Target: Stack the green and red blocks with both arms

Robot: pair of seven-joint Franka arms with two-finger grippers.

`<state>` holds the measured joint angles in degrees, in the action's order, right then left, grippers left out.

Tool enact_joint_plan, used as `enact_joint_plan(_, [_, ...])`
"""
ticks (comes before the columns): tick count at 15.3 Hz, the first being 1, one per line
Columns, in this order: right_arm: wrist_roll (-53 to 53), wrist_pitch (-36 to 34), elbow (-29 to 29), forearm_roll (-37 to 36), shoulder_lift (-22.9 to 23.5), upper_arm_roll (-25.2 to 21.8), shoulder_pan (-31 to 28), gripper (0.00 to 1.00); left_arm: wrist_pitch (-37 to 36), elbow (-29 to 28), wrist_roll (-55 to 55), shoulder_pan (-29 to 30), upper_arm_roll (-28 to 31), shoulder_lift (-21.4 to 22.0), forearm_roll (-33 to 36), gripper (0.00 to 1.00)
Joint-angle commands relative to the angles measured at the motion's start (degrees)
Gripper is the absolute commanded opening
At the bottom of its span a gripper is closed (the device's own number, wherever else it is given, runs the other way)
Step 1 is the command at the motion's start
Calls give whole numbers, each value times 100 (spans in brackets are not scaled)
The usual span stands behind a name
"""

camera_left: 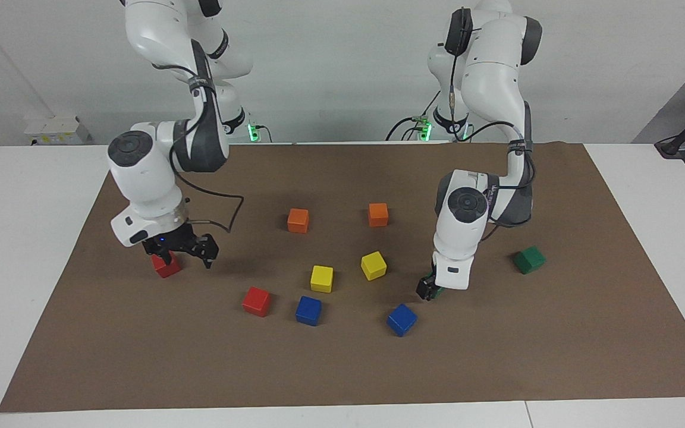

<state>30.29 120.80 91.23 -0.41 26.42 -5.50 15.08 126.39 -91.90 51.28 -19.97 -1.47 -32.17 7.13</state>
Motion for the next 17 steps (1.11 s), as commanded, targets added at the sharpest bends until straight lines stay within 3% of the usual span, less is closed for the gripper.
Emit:
enact_joint_plan(1, [548,-425,-939,-82,653,-12,38,100,-35,-258,14,-7,50,228,149,0])
enact_joint_plan(3, [1187,-819,-1815,-82,1188,-21,213,100,-473,-196,-335,37,42,385,149,0])
enact_joint_plan(5, [1444,-865,-2144,-91,1453,-12,232,100,-974,-275,-1517,368,41,815,97,0])
enact_joint_plan(8, [1463,-786,-2136,-100,1550,-12,240,100,-1476,-416,-3425,1282,15,1492,-271,0])
enact_joint_plan(11, [1463,-356,-1988,-152,1551,5,275,100,-1688,-407,-5141,2117,24,1678,-641,0])
enact_joint_plan(15, [1463,-241,-1733,-170,1507,5,328,100,-1338,-661,-5470,2322,59,1748,-765,0])
enact_joint_plan(17, [1445,-49,-1304,-188,1411,-3,346,100,-891,-1099,-5847,2322,68,1880,-756,0])
